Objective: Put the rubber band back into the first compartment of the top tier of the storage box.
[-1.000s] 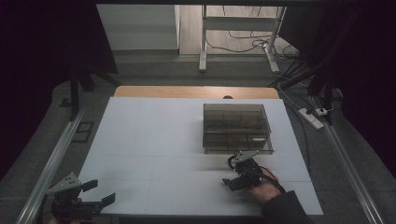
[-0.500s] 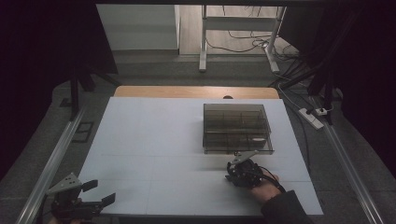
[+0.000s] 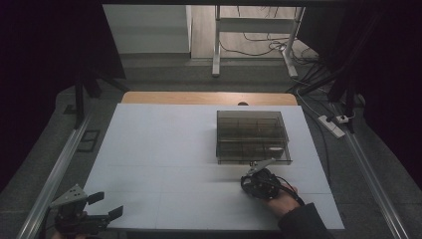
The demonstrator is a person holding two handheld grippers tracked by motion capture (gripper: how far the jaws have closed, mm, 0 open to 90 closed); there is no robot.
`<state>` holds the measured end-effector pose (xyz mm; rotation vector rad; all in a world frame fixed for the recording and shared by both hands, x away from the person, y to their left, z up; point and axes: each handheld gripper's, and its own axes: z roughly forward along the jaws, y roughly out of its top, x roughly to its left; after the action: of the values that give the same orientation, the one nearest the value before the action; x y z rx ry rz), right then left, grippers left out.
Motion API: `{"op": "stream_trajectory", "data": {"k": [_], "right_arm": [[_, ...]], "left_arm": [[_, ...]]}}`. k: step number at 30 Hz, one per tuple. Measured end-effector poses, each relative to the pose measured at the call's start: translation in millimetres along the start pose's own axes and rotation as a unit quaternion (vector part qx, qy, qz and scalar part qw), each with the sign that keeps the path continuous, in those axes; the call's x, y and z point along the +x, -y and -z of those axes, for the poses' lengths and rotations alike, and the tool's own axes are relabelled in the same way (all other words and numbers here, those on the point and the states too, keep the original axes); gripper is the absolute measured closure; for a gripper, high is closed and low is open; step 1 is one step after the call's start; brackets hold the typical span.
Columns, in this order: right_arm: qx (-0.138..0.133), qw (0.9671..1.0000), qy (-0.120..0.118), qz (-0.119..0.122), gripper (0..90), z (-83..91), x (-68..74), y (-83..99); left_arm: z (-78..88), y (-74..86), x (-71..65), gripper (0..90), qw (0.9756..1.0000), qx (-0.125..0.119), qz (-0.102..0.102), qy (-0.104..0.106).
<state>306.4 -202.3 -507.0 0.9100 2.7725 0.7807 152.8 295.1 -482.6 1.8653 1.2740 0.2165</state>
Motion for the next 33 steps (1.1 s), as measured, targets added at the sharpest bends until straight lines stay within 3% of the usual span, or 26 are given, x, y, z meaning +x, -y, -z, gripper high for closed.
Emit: {"op": "stream_trajectory", "data": {"k": [9,20,33], "right_arm": [[-0.007,0.9999,-0.012,-0.008,85.1,4.5,-1.1,-0.4],[-0.024,0.9995,-0.019,0.007,85.1,14.5,3.9,-2.1],[-0.048,0.9984,-0.030,0.002,85.3,27.0,8.2,-2.3]], "left_arm": [[0.0,0.0,0.0,6.0,1.0000,0.000,0.000,0.000],[0.2,0.1,-0.2,6.0,1.0000,-0.001,-0.001,-0.001],[0.1,0.0,-0.1,6.0,1.0000,0.000,-0.001,-0.001]]}}
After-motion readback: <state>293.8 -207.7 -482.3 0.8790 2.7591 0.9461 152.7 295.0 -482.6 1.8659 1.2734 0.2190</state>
